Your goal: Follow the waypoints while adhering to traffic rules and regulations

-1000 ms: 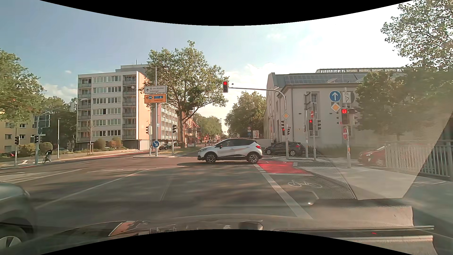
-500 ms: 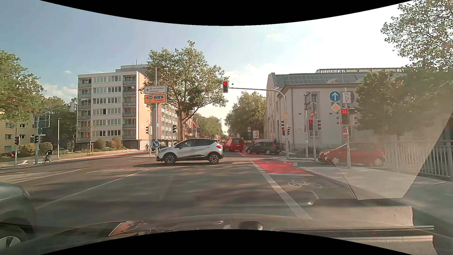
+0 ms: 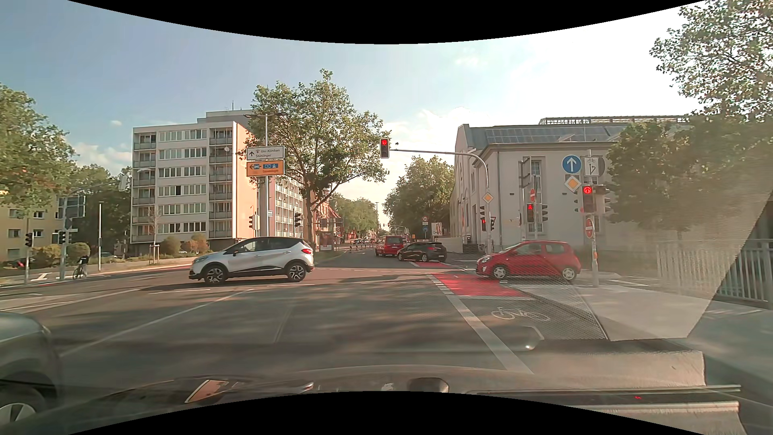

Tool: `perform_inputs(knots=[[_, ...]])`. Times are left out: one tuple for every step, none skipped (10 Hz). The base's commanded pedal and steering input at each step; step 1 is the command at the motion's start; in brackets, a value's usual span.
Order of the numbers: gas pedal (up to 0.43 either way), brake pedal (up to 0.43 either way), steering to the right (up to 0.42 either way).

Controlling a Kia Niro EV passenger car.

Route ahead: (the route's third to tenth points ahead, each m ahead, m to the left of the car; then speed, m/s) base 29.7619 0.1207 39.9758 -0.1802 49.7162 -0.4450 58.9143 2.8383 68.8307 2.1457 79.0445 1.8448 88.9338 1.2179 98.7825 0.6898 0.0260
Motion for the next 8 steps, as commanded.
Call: perform_inputs(knots=[[0.0,0.244,-0.006],[0.0,0.244,-0.006],[0.0,0.244,-0.006],[0.0,0.244,-0.007],[0.0,0.244,-0.007],[0.0,0.244,-0.008],[0.0,0.25,-0.008],[0.0,0.25,-0.008]])
